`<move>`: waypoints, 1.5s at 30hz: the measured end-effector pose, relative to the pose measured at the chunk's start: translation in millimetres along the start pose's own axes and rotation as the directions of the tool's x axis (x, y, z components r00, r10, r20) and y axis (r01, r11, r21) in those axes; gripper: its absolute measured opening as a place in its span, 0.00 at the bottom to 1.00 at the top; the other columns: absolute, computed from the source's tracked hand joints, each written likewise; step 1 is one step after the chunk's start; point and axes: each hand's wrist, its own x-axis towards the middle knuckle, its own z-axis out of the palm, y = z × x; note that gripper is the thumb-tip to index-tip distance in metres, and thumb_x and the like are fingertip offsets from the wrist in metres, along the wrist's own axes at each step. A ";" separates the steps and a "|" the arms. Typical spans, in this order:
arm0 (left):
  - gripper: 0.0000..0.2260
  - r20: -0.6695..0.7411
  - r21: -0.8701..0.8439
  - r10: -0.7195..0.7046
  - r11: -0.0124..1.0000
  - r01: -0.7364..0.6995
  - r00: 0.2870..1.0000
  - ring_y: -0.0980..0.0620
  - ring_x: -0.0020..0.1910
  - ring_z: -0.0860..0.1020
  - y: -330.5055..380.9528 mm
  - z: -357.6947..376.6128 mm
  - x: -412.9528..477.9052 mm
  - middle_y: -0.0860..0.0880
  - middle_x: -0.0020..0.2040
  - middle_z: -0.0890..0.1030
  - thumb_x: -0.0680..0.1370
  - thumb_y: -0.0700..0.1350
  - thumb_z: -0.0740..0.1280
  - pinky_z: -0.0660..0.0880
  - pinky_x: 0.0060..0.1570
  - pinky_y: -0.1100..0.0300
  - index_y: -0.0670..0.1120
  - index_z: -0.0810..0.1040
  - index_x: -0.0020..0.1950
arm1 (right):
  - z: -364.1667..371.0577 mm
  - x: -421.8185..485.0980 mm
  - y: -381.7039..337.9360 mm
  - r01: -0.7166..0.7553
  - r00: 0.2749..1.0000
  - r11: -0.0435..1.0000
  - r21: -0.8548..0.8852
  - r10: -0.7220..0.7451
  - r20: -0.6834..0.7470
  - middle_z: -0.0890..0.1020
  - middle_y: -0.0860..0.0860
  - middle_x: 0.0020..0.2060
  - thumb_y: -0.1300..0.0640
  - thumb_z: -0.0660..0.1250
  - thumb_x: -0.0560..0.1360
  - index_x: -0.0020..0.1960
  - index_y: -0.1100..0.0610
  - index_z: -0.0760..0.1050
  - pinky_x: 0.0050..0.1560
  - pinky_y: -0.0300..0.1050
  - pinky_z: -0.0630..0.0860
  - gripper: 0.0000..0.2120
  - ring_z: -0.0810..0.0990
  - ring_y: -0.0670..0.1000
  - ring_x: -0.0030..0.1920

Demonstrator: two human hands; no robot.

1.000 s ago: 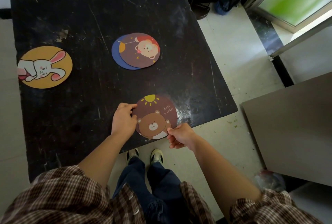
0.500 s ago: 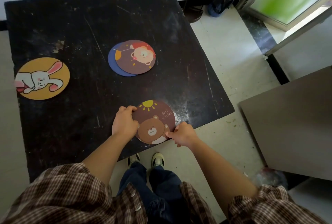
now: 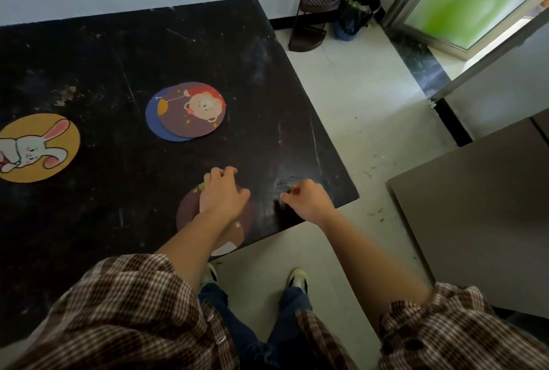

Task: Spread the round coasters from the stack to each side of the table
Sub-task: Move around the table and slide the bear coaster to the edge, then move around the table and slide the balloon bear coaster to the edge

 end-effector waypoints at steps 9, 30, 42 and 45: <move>0.23 -0.081 -0.075 -0.072 0.995 0.066 0.994 0.41 0.64 0.64 123.2 63.9 4.1 0.42 0.64 0.67 0.74 0.51 0.64 0.68 0.57 0.46 0.46 0.67 0.67 | -91.4 40.3 90.3 0.159 0.987 0.980 -0.115 -0.162 -0.018 0.77 0.53 0.46 0.47 0.66 0.72 0.49 0.55 0.72 0.42 0.47 0.71 0.13 0.76 0.56 0.45; 0.22 -0.281 -0.134 -0.317 0.947 0.291 0.906 0.41 0.65 0.64 229.8 52.1 142.6 0.41 0.66 0.66 0.76 0.52 0.62 0.69 0.58 0.45 0.46 0.66 0.67 | -206.0 215.8 43.7 0.417 0.904 0.739 -0.530 -0.395 0.162 0.70 0.58 0.68 0.46 0.64 0.75 0.71 0.55 0.61 0.61 0.58 0.70 0.28 0.71 0.60 0.64; 0.24 -0.222 -0.346 -0.691 0.715 0.607 0.688 0.41 0.69 0.61 230.4 30.4 180.7 0.41 0.71 0.62 0.77 0.52 0.61 0.68 0.63 0.44 0.45 0.62 0.71 | -215.0 300.4 -38.9 0.696 0.702 0.433 -0.573 -0.579 0.416 0.70 0.58 0.67 0.45 0.64 0.75 0.71 0.54 0.61 0.62 0.61 0.67 0.29 0.68 0.61 0.65; 0.25 -0.219 -0.405 -0.773 0.627 0.665 0.595 0.41 0.70 0.61 234.4 28.8 187.5 0.41 0.71 0.62 0.77 0.52 0.61 0.68 0.63 0.45 0.46 0.62 0.71 | -215.6 314.6 -54.1 0.768 0.622 0.349 -0.537 -0.607 0.495 0.71 0.58 0.65 0.45 0.64 0.74 0.69 0.54 0.62 0.60 0.61 0.68 0.27 0.69 0.61 0.64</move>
